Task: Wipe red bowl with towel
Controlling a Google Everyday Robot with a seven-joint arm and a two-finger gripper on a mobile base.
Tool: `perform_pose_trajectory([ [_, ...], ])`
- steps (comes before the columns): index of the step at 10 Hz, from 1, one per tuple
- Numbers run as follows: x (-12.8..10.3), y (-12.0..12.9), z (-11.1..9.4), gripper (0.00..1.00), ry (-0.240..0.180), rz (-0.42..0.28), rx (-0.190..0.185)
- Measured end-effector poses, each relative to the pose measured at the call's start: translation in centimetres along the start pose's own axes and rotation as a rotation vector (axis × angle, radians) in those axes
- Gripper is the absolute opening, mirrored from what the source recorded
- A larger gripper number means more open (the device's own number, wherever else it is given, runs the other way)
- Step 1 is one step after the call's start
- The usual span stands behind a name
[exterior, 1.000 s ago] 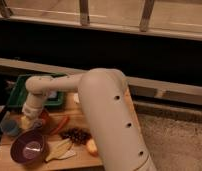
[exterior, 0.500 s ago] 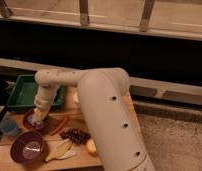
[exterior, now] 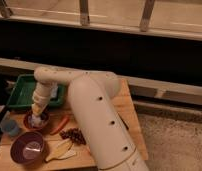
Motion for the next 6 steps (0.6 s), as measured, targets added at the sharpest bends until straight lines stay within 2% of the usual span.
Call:
perform_pose_trajectory([
  [2,-0.8,2.4,0.6,0.00,-0.017,-0.056,-0.019],
  [4,-0.7,4.3,1.2,0.00,-0.008,-0.094,-0.034],
  [6,1.0,4.9,1.0,0.00,0.008,-0.093,-0.036],
])
